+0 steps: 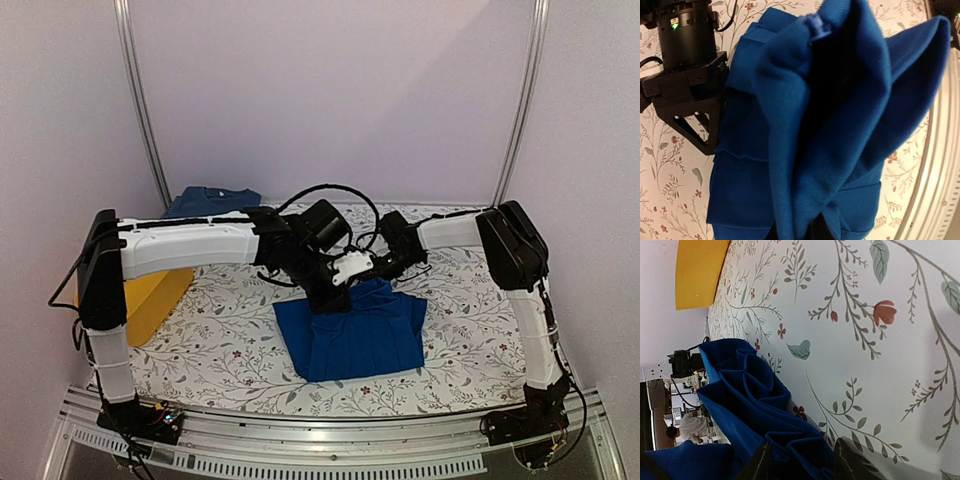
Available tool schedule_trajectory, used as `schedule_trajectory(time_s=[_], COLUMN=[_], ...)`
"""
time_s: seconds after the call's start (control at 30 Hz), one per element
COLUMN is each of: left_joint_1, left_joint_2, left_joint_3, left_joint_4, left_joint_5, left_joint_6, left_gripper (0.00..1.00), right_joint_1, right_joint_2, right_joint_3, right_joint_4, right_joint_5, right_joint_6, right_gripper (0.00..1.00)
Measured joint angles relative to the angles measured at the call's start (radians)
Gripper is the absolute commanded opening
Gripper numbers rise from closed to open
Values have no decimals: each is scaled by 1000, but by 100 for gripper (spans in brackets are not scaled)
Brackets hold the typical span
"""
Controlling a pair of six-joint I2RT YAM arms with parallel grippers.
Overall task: Fold and stack the mixed laundry pile
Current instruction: Fold the rectangle-folded skirt at the center of the board.
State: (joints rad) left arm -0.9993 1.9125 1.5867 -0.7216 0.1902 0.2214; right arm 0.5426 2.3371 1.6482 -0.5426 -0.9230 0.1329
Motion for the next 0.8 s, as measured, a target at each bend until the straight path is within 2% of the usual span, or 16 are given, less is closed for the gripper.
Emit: schedule_trajectory(time_s=[0.17, 0.3, 0.43, 0.5, 0.63, 0.7, 0.8], left_joint_1=[35, 64, 99, 115, 153, 181, 211], left_joint_2=[116, 177, 202, 194, 130, 46, -134], left_joint_3=[66, 86, 117, 128, 120, 56, -134], left_joint_4=[8, 18, 35, 50, 80, 108, 205], left_joint_5=[-40, -66, -117, -154, -179, -157, -26], left_joint_6=[39, 61, 46, 16, -114, -200, -350], left_gripper=[15, 34, 61, 69, 72, 74, 68], right_joint_1=[-1, -8, -40, -68, -185, -244, -307], right_joint_2=[-1, -2, -22, -37, -123, -199, -354], right_joint_3=[-9, -10, -5, 2, 19, 16, -41], right_joint_4=[-6, -8, -20, -33, -53, -59, -48], right_joint_5=[-22, -34, -16, 3, 70, 104, 124], right_joint_6=[-18, -11, 16, 32, 63, 74, 78], right_gripper=[40, 51, 58, 60, 64, 64, 63])
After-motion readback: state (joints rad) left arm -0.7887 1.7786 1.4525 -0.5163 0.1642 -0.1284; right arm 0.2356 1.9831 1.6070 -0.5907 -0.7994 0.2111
